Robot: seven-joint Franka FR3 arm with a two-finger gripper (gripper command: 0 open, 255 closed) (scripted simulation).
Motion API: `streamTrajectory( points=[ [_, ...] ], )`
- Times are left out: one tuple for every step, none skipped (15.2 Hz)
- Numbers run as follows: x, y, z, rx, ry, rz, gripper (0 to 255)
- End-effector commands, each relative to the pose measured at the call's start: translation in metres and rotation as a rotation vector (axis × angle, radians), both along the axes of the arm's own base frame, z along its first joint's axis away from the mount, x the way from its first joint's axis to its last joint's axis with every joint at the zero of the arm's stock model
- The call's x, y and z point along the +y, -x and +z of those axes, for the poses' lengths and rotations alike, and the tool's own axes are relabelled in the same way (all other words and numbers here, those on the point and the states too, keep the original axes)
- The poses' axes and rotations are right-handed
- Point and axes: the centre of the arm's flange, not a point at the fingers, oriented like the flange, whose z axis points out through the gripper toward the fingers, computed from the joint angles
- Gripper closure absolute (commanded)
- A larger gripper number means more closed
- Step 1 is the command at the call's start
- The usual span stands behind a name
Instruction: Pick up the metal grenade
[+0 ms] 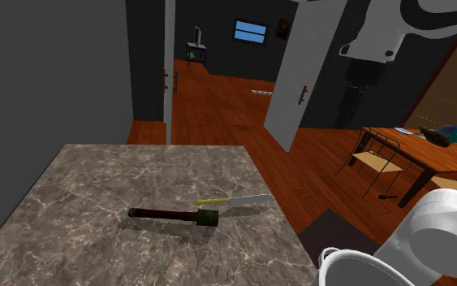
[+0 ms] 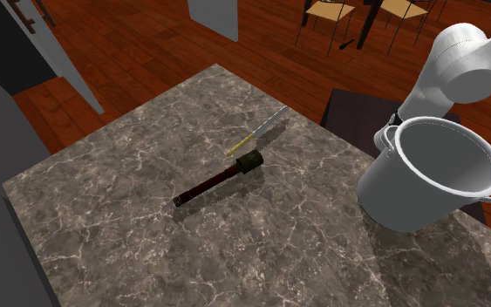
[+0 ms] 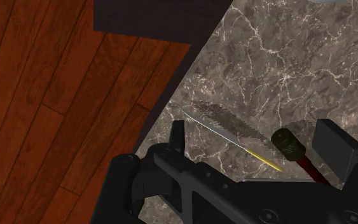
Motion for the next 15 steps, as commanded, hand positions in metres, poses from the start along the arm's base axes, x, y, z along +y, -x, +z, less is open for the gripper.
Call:
streamTrajectory(
  points=[
    [0.000,0.000,0.000,0.000,0.000,0.000,0],
    [0.007,-0.008,-0.008,-0.002,0.003,0.017,0],
    [0.014,-0.016,-0.017,-0.004,0.006,0.035,0],
    [0.021,-0.023,-0.025,-0.006,0.009,0.052,0],
    [0.028,-0.031,-0.033,-0.008,0.012,0.069,0],
    [0.035,-0.038,-0.042,-0.010,0.014,0.087,0],
    [0.043,-0.046,-0.050,-0.012,0.017,0.104,0],
    [0.050,-0.053,-0.059,-0.014,0.020,0.122,0],
    [0.058,-0.060,-0.067,-0.016,0.023,0.139,0],
    [0.065,-0.067,-0.075,-0.018,0.026,0.156,0],
    [0.073,-0.074,-0.084,-0.021,0.029,0.174,0],
    [0.081,-0.081,-0.092,-0.023,0.032,0.191,0],
    [0.089,-0.088,-0.101,-0.025,0.035,0.208,0],
    [0.097,-0.094,-0.109,-0.027,0.038,0.226,0],
    [0.105,-0.101,-0.117,-0.029,0.041,0.243,0]
  ],
)
